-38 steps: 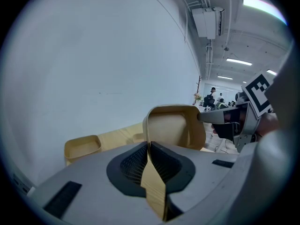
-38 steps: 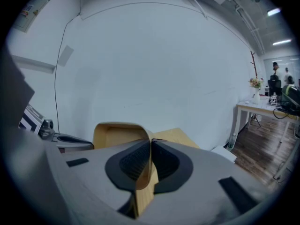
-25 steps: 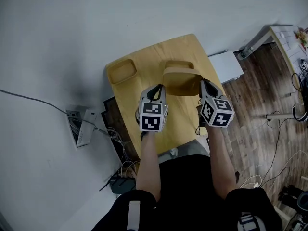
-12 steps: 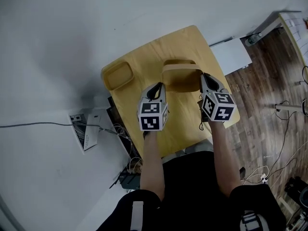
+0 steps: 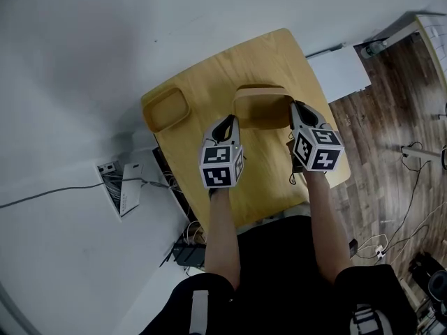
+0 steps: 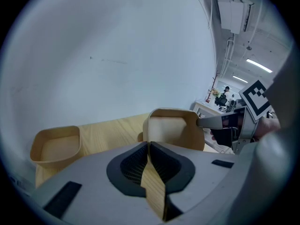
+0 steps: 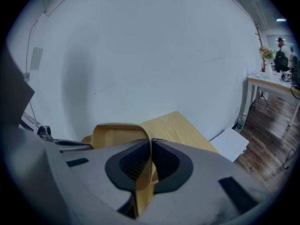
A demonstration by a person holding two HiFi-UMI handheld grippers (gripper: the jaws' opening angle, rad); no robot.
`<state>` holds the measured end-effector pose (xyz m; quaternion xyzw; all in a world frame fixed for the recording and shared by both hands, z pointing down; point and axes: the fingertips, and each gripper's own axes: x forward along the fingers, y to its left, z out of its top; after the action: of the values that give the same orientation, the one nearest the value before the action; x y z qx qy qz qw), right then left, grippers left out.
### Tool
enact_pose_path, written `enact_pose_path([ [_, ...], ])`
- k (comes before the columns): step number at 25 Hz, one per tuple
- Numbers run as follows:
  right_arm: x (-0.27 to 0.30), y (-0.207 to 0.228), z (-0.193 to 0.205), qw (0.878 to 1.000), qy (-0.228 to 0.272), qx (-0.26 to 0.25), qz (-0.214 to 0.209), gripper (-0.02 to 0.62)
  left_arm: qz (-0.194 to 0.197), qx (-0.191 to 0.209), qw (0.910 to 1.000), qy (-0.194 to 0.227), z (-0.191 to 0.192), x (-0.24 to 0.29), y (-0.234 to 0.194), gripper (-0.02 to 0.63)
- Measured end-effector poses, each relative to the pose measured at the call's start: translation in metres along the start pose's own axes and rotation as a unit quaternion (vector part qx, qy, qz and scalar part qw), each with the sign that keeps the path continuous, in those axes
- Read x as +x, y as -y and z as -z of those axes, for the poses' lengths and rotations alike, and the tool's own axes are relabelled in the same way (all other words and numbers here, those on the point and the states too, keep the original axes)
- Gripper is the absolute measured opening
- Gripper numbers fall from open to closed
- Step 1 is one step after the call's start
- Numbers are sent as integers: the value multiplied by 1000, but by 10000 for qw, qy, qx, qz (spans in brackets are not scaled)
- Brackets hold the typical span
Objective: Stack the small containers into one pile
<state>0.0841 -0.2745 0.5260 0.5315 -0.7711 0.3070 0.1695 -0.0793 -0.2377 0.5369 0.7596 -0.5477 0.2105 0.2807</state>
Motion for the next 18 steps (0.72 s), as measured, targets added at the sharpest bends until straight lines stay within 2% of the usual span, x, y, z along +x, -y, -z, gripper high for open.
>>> enact_pose_path([
  [14,34,15,26,9989,-410,3,240,18,-93,-46,9991,-420,25,33,-13,35],
  [18,38,19,30,9986,-471,24,257,52,-149,-40,9985,-519,30,38,-15,37],
])
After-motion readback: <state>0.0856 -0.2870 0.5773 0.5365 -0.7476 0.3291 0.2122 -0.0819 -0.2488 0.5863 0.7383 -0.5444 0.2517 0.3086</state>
